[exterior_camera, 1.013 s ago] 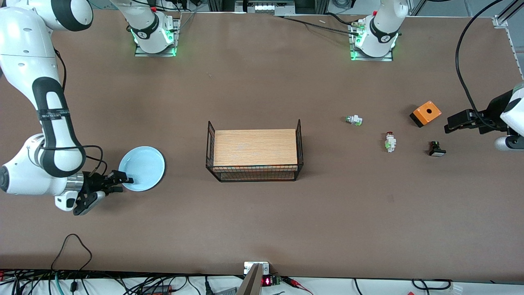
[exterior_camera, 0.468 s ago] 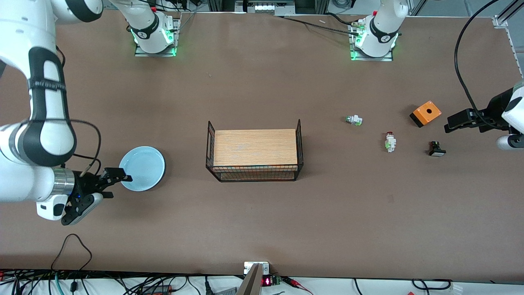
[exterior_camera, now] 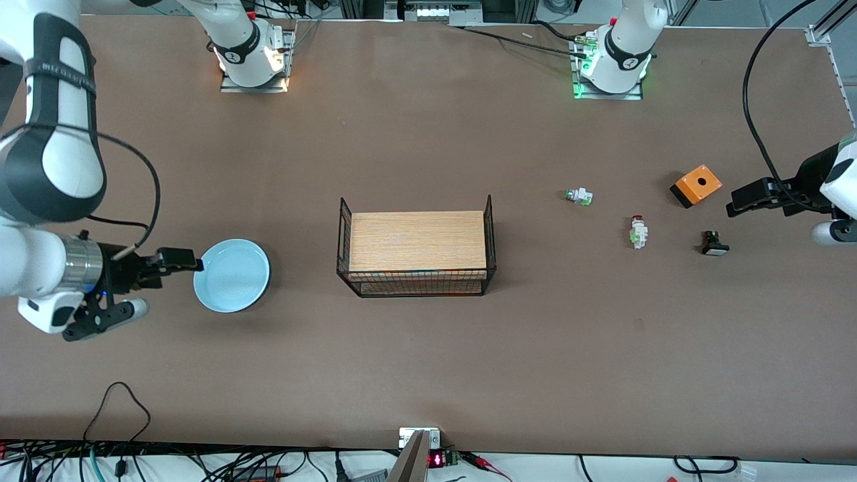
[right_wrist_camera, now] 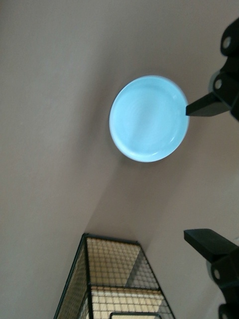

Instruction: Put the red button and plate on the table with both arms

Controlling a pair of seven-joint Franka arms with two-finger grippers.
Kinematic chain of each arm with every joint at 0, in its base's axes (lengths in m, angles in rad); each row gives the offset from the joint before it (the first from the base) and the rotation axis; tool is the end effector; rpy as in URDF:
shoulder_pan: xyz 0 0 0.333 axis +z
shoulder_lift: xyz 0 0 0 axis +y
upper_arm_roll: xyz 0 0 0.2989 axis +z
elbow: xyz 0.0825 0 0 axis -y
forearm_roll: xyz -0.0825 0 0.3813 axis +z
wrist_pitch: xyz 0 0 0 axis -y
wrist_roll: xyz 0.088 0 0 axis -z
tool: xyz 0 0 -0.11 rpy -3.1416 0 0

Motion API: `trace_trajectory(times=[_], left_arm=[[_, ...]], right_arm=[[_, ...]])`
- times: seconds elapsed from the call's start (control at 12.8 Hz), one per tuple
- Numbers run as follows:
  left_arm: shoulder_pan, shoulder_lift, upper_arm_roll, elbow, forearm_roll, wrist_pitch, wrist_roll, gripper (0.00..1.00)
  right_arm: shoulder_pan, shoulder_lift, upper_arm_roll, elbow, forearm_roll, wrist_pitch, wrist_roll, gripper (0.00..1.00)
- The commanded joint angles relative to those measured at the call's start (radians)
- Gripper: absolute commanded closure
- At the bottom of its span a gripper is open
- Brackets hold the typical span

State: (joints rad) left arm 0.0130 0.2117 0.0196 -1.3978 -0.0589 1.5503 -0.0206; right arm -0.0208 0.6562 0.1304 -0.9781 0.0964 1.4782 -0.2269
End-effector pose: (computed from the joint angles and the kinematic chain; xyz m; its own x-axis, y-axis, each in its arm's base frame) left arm 0.6089 0.0121 0.5608 0.9968 0.0517 -0.0602 0.0549 -0.9971 0.0535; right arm 0.7003 0.0594 0.4592 0.9412 0.3207 -0.1066 0.2950 -0.9335 -0.2040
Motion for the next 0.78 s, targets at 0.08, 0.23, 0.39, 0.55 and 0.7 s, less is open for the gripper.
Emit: trace_trajectory(times=[0.08,0.23,0.39,0.55,0.7], left_arm=[[0.005,-0.018,-0.004,-0.023,0.013,-0.007,-0.010,0.00],[0.004,-0.018,-0.004,-0.021,0.013,-0.004,-0.010,0.00],[0.002,-0.018,-0.006,-0.020,0.013,0.008,-0.010,0.00],[0.004,-0.018,-0.007,-0.021,0.010,0.017,-0.010,0.00],[0.004,-0.020,-0.007,-0.021,0.010,0.037,-0.010,0.00]], right_arm=[[0.042,-0.085,-0.003,-0.007,-0.067,-0.076,0.058,0.00],[0.047,-0.124,-0.009,-0.031,-0.069,-0.098,0.052,0.00],[0.102,-0.245,-0.009,-0.169,-0.189,-0.102,0.050,0.00],[0.191,-0.325,-0.011,-0.293,-0.304,-0.121,0.070,0.00],[0.226,-0.400,-0.011,-0.410,-0.436,-0.041,0.064,0.00]])
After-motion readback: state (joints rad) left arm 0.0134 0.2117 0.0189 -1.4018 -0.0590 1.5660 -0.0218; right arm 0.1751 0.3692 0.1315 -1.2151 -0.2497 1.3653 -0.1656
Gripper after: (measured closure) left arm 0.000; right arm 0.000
